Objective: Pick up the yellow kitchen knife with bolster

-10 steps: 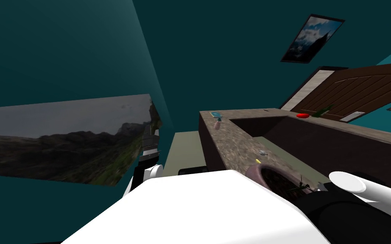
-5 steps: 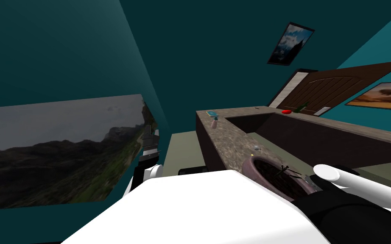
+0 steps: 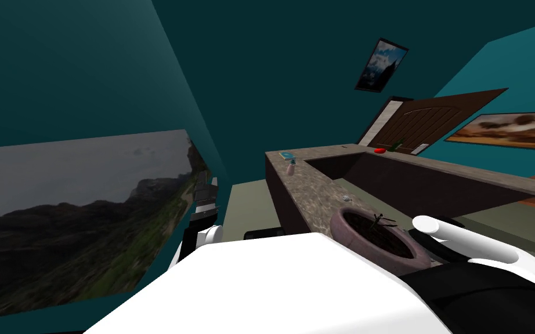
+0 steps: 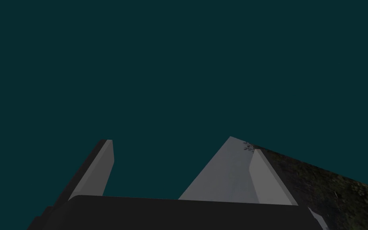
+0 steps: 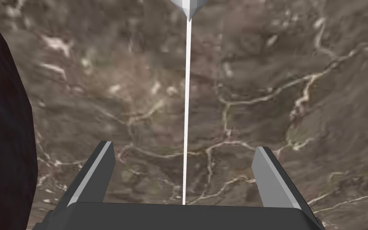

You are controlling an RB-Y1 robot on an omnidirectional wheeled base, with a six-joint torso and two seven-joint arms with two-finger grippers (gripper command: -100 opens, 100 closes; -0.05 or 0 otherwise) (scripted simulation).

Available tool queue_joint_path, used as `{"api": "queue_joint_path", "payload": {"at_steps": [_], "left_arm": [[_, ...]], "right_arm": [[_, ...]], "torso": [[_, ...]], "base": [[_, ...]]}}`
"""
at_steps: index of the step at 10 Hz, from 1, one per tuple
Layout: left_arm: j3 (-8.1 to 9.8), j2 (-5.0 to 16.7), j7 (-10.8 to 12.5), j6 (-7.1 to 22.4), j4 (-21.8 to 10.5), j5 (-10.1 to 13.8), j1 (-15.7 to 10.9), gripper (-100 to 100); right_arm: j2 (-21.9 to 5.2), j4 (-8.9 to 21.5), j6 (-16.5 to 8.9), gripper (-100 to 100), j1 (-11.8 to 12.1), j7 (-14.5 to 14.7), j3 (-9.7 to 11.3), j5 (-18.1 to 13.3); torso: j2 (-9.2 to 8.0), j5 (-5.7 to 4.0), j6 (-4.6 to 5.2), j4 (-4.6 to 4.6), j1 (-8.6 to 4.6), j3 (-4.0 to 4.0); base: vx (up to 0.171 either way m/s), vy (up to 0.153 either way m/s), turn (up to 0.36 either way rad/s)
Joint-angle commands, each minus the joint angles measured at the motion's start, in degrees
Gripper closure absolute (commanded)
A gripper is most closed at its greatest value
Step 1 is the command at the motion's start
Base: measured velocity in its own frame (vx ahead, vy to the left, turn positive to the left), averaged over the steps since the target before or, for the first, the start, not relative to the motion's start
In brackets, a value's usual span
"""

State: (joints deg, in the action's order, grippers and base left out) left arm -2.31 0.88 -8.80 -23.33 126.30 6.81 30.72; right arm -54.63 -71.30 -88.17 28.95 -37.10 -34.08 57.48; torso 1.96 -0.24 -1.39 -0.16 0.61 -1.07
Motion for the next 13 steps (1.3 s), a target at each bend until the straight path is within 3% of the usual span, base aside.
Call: {"api": "queue_joint_path", "payload": {"at_steps": [1, 2, 3, 5, 6, 9, 10, 12, 13], "left_arm": [[0.0, 0.0, 0.0, 0.0, 0.0, 0.0, 0.0, 0], [0.0, 0.0, 0.0, 0.0, 0.0, 0.0, 0.0, 0], [0.0, 0.0, 0.0, 0.0, 0.0, 0.0, 0.0, 0], [0.0, 0.0, 0.0, 0.0, 0.0, 0.0, 0.0, 0], [0.0, 0.0, 0.0, 0.0, 0.0, 0.0, 0.0, 0], [0.0, 0.0, 0.0, 0.0, 0.0, 0.0, 0.0, 0], [0.0, 0.0, 0.0, 0.0, 0.0, 0.0, 0.0, 0], [0.0, 0.0, 0.0, 0.0, 0.0, 0.0, 0.0, 0], [0.0, 0.0, 0.0, 0.0, 0.0, 0.0, 0.0, 0]], "right_arm": [[-0.3, 2.9, 0.3, -100, -2.9, 1.5, 1.1, -0.7], [-0.3, 3.5, 0.3, -100, -4.6, 1.5, 1.1, -0.7], [-1.2, 6.3, 0.7, -100, -6.7, 4.2, 3.4, -2.3], [-1.2, 8.2, 0.7, -100, -9.9, 4.2, 3.4, -2.3], [-2.1, 10.2, 1.2, -100, -11.8, 6.7, 5.6, -3.8], [-2.1, 12.9, 1.2, -100, -15.2, 7.0, 5.6, -3.8], [-3.0, 15.1, 1.7, -100, -17.4, 9.8, 7.9, -5.3], [-3.0, 17.5, 1.7, -100, -20.5, 9.8, 7.9, -5.3], [-3.9, 19.6, 2.2, -100, -22.3, 12.6, 10.1, -6.9]], "torso": [[0.0, 0.0, 0.0, 0.0, 0.0, 0.0], [0.0, 0.03, -0.01, 0.0, 0.05, -0.01], [0.01, -0.03, -0.14, 0.02, -0.03, 0.0], [0.09, -0.18, -0.03, -0.04, 0.02, -0.06], [0.07, -0.23, -0.15, -0.02, 0.03, -0.05], [0.0, -0.31, -0.09, -0.04, 0.01, -0.02], [0.02, -0.33, -0.16, -0.03, 0.01, -0.03], [0.12, -0.37, -0.01, -0.1, 0.17, -0.11], [0.07, -0.39, -0.13, -0.07, 0.04, -0.07]], "base": [[0.026, 0.047, -0.168], [0.001, 0.013, -0.053], [0.02, 0.038, -0.136], [0.02, 0.033, -0.117], [0.019, 0.04, -0.147], [-0.005, 0.015, -0.072], [0.038, 0.053, -0.189], [0.011, 0.027, -0.107], [0.006, 0.027, -0.114]]}}
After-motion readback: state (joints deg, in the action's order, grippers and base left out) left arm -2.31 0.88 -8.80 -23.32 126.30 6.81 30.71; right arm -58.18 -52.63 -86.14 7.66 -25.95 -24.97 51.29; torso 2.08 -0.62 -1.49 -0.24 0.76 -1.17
